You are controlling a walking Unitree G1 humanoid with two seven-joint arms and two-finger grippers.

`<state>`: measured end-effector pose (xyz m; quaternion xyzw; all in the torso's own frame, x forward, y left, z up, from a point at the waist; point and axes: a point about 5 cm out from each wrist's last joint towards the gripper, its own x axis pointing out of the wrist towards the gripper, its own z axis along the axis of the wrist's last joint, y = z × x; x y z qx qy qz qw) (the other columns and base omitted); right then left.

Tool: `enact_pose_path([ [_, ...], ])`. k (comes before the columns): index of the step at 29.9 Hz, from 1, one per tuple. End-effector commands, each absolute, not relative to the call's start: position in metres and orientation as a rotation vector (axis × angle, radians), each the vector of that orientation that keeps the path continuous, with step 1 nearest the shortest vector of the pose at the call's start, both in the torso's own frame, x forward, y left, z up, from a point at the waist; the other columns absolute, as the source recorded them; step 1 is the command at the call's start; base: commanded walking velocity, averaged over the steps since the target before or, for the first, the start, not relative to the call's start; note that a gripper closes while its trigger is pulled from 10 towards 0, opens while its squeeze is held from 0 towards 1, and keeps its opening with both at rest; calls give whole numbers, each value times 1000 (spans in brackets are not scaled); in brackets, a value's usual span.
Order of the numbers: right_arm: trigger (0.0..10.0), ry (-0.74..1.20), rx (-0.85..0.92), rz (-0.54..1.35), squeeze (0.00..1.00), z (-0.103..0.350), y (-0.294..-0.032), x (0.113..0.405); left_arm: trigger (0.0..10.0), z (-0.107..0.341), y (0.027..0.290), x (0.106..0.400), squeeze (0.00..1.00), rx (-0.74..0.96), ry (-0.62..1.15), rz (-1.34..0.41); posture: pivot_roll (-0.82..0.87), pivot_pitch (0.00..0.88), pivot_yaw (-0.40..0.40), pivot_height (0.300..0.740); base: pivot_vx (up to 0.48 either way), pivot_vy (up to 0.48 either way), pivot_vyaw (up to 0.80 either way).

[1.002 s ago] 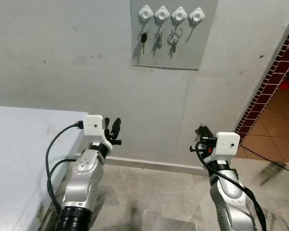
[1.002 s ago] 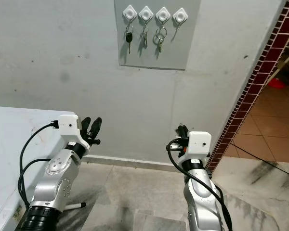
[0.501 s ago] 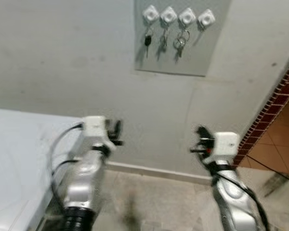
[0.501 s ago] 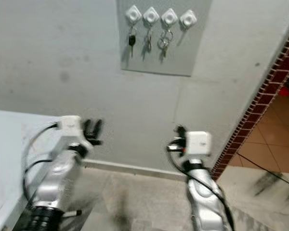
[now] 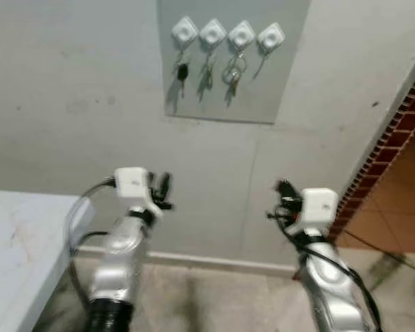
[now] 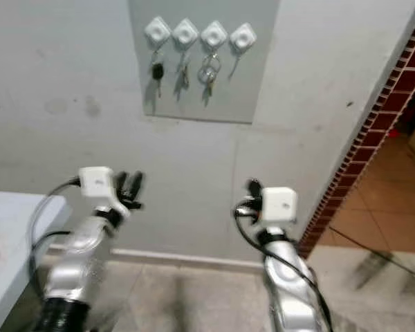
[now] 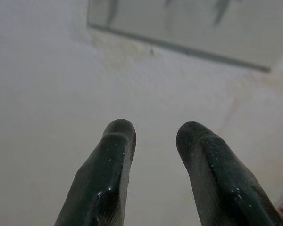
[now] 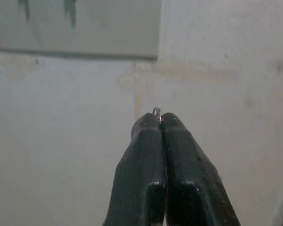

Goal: Hang keys on a hook

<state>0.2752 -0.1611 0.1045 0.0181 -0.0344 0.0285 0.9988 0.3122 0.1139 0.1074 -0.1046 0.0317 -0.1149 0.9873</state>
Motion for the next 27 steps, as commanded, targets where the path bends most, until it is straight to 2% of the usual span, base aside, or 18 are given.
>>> enact_pose_path([
  [1,10000,-100,49,93,0,113,-150,279,10000,112,126,315,0,-190,46,-192,76,0,-19,736,450,0,0],
  [12,10000,-101,48,98,0,113,-149,280,10000,113,126,316,0,-183,38,-186,77,0,-20,736,440,0,0],
  [27,10000,-96,41,115,0,112,-148,280,10000,118,123,314,0,-172,-20,-192,77,0,-23,736,0,0,0],
])
